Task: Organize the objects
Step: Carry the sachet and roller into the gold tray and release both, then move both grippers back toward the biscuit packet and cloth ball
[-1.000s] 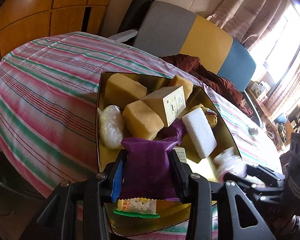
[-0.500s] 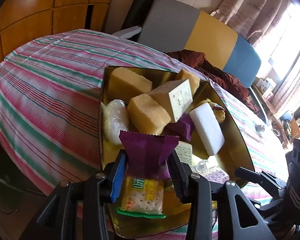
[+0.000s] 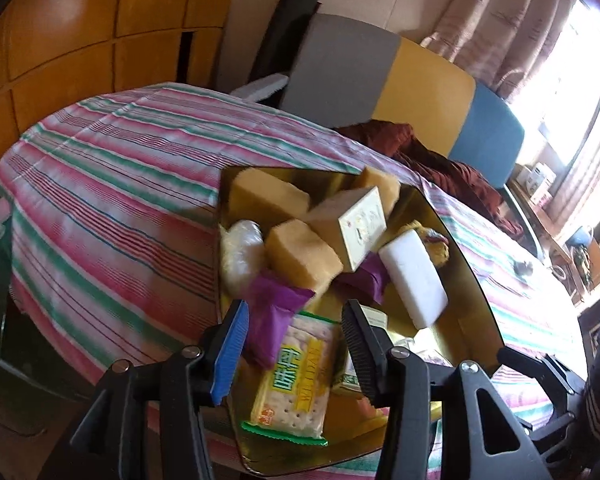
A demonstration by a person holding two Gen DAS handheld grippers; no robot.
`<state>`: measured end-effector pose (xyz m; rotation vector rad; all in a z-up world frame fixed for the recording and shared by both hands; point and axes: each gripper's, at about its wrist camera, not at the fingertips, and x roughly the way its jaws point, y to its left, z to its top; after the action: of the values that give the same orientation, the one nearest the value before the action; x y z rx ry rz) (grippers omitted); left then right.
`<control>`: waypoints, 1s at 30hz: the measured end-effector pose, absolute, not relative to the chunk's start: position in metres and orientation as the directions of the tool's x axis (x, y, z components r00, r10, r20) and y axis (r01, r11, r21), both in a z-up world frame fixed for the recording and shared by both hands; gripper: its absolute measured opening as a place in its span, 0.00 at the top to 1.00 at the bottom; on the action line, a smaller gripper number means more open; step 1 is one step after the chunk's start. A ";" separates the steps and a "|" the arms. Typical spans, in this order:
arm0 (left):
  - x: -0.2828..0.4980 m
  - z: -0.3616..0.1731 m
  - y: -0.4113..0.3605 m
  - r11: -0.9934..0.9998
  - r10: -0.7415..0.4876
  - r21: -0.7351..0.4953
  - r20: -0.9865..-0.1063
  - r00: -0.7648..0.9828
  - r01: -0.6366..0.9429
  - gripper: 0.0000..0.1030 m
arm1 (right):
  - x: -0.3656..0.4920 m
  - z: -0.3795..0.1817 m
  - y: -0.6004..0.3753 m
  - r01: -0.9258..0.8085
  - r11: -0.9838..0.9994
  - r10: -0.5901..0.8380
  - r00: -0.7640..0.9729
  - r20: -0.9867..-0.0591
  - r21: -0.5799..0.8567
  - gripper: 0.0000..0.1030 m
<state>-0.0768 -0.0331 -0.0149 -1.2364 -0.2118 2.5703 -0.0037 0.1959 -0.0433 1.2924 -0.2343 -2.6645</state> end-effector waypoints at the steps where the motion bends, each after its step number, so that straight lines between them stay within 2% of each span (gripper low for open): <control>1: -0.076 -0.013 -0.033 -0.952 0.306 -0.245 -0.739 -0.601 -0.184 0.52 | -0.002 -0.042 0.196 0.081 -0.975 -0.214 -0.615 -0.759 0.208 0.00; 14: -0.054 -0.004 -0.002 -0.954 0.272 -0.118 -0.720 -0.638 -0.274 0.52 | 0.013 -0.028 0.193 0.024 -0.997 -0.069 -0.685 -0.725 0.072 0.00; 30: -0.038 -0.001 0.022 -0.932 0.290 -0.059 -0.711 -0.641 -0.357 0.52 | 0.032 -0.023 0.236 -0.101 -0.992 0.018 -0.689 -0.724 0.071 0.00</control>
<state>-0.0385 0.0216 -0.0006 -1.0872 0.1220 2.5581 0.0319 0.2361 -0.0234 1.2599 -0.1680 -2.9439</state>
